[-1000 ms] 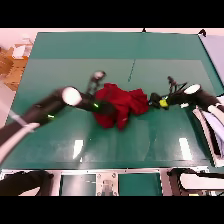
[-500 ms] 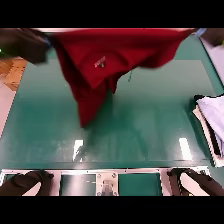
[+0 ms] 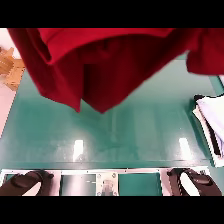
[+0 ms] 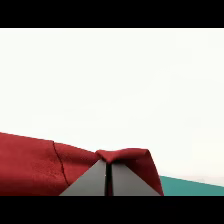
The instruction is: Fold the shirts.
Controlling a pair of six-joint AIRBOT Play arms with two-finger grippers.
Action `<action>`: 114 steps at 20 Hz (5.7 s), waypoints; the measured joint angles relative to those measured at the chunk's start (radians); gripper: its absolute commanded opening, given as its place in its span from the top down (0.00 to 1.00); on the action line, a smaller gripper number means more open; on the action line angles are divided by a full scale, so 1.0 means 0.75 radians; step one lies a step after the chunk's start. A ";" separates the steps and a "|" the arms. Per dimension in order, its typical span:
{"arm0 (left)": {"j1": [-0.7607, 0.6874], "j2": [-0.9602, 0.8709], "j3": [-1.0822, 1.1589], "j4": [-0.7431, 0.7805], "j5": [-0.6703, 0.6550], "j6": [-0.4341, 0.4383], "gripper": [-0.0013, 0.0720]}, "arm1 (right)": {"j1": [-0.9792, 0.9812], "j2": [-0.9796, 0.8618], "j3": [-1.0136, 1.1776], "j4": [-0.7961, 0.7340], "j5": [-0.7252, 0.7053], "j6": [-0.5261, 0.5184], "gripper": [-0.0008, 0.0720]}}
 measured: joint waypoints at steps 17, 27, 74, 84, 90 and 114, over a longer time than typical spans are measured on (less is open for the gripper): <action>-0.175 -1.368 -0.098 -0.247 0.133 0.107 0.02 | -0.001 -0.376 -1.516 0.009 -0.319 -0.079 0.97; 0.141 -1.374 0.107 -0.079 -0.793 -0.394 0.03 | -0.121 -0.513 -1.360 0.010 -0.313 -0.193 0.97; -0.489 -0.883 -1.027 0.635 -0.019 -0.534 0.94 | -0.210 -0.635 -1.329 0.010 -0.342 -0.238 0.97; -0.488 -0.778 -0.842 0.627 -0.362 -0.435 0.94 | -0.210 -0.635 -1.329 0.010 -0.340 -0.238 0.97; -0.395 -0.762 -0.802 0.544 -0.427 -0.371 0.37 | -0.210 -0.635 -1.343 0.010 -0.305 -0.237 0.97; -0.657 -0.880 -0.970 0.675 -0.274 -0.413 0.50 | -0.210 -0.635 -1.386 0.010 -0.311 -0.237 0.97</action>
